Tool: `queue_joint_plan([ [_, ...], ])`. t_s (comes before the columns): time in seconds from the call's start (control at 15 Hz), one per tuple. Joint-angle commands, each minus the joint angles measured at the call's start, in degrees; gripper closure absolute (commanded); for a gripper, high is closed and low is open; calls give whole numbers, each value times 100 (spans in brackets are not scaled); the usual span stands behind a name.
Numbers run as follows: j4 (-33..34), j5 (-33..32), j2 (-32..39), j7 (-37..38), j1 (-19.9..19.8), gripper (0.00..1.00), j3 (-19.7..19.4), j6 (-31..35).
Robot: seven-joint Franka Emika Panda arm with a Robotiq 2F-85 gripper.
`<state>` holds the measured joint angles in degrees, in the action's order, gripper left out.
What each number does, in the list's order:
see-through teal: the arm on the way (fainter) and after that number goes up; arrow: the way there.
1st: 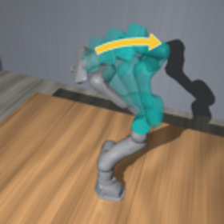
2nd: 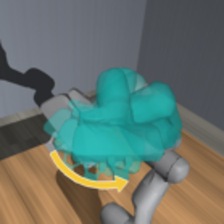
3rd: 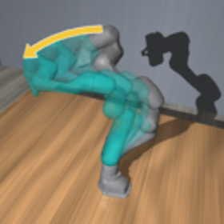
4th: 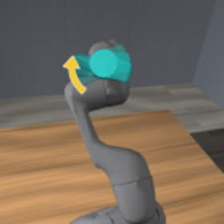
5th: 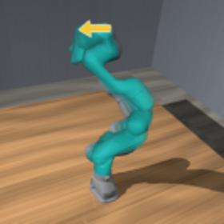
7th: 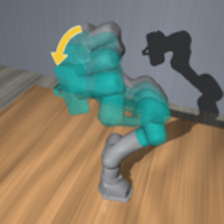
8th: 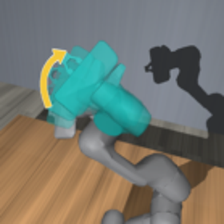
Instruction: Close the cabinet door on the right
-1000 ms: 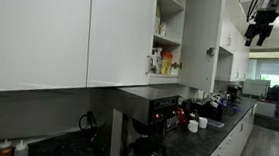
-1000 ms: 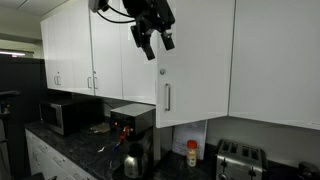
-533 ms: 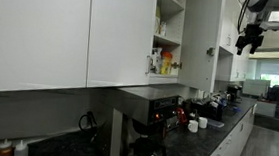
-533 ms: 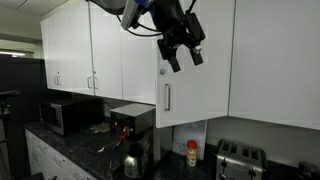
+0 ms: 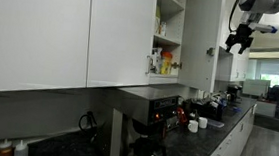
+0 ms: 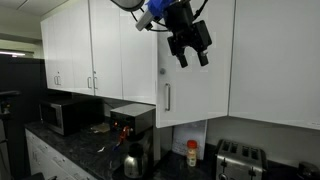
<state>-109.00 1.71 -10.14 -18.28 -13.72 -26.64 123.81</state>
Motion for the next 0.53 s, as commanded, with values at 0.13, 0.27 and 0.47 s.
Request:
queue_joint_plan([
  [0.13,257,914,211,-390,-53,0,94,-40],
  [0.27,195,1160,145,-459,-36,0,132,3],
  [0.47,140,1550,105,-560,9,0,187,54],
])
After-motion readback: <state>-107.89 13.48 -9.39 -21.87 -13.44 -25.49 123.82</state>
